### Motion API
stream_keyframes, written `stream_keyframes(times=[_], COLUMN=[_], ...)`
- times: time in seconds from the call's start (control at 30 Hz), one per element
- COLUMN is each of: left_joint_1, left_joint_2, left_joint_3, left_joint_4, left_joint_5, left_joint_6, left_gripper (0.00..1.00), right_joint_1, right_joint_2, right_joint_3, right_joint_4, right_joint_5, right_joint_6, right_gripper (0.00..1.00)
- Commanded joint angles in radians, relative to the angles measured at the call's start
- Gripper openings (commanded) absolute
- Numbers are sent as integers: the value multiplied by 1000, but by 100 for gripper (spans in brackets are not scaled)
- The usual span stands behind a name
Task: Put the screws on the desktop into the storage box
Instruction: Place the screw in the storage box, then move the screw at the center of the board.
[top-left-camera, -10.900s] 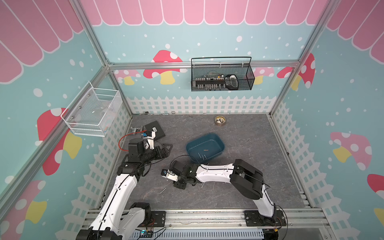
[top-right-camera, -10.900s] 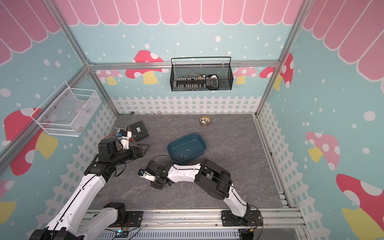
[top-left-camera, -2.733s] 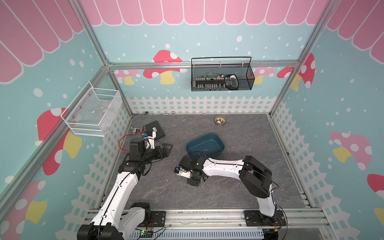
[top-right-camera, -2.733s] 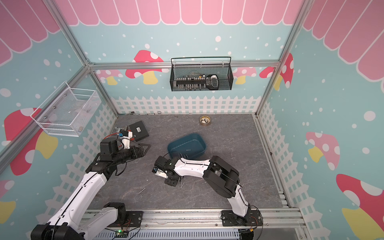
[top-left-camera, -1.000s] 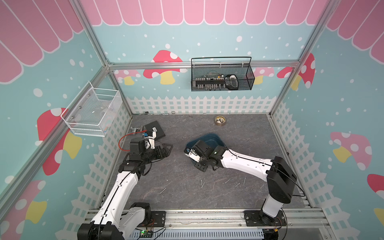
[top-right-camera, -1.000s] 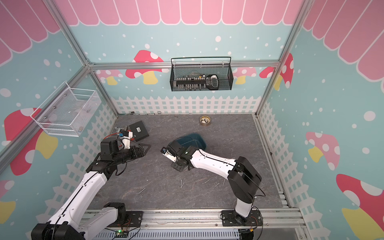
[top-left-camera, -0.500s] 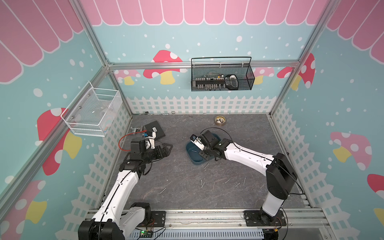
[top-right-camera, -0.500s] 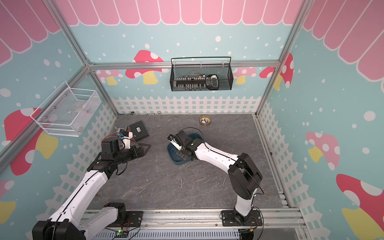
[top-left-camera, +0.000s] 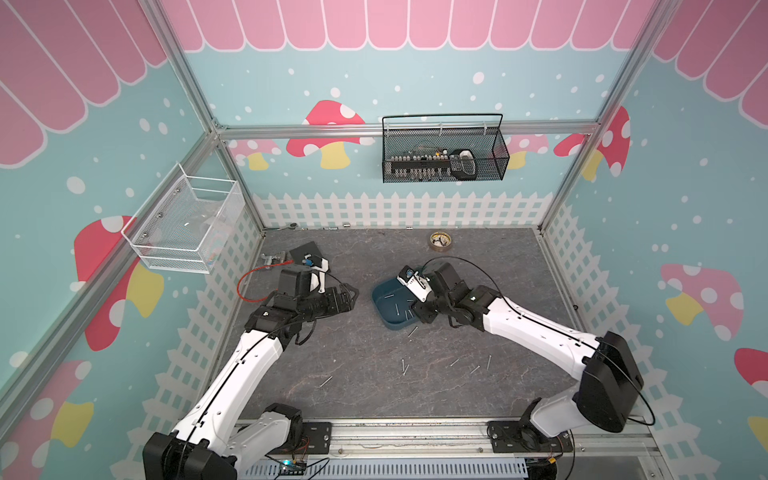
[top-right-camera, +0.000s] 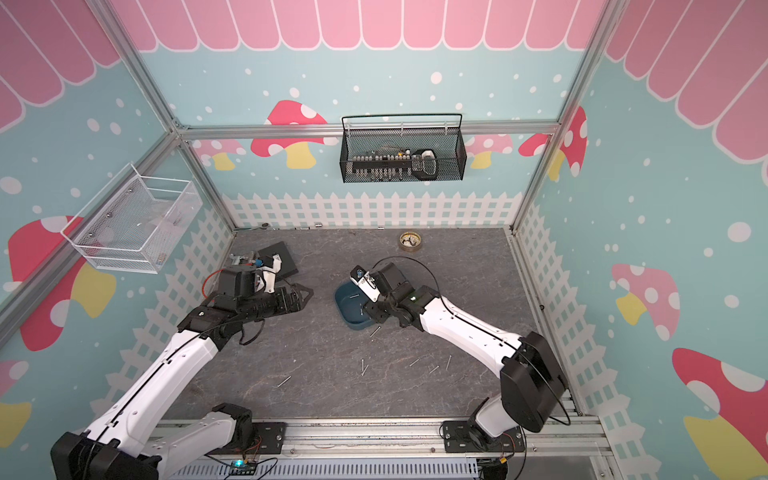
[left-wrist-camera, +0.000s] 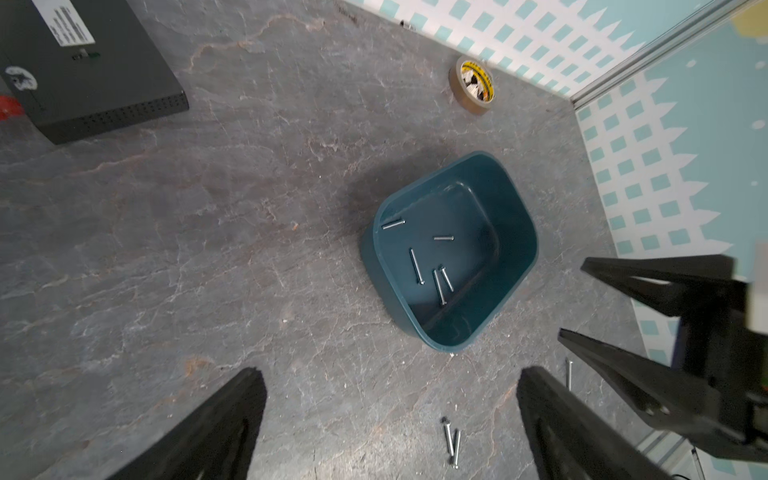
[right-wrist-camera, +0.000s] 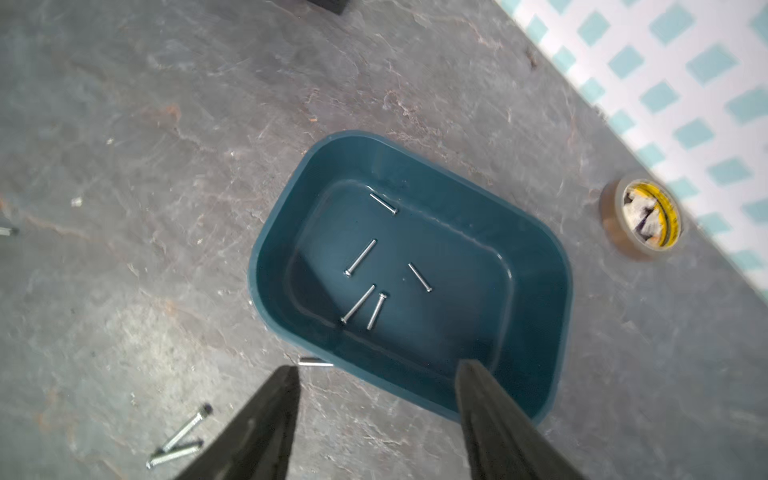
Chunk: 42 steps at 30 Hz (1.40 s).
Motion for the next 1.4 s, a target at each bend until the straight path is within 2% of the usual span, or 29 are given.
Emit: stream_keyframes(times=[0.0, 0.07, 0.27, 0.43, 0.6, 0.73, 0.93, 1.07, 1.37], left_joint_1=[-41, -78, -211, -261, -302, -308, -307, -308, -308], left_joint_2=[21, 43, 105, 118, 107, 90, 95, 105, 196], left_joint_3=[54, 82, 130, 86, 18, -37, -114, -145, -191], left_joint_4=[-169, -249, -442, -504, -539, -536, -527, -482, -427], left_joint_5=[-93, -129, -244, -261, -265, -279, -272, -235, -235], left_joint_6=[-29, -44, -113, -179, -282, -354, -376, -358, -318], left_gripper=[98, 98, 96, 92, 92, 92, 91, 85, 80], right_joint_1=[-5, -6, -6, -6, -6, -6, -5, -6, -6], right_joint_2=[-79, -134, -322, -436, -487, -512, -516, -513, -508], right_joint_3=[-68, -114, -246, -327, -371, -392, -394, -395, -395], right_joint_4=[32, 51, 118, 146, 149, 157, 161, 165, 157], right_joint_5=[-85, -113, -172, -187, -196, -203, -208, -208, -192], right_joint_6=[51, 82, 169, 212, 228, 240, 239, 239, 237], right_gripper=[89, 98, 99, 99, 99, 99, 99, 98, 98])
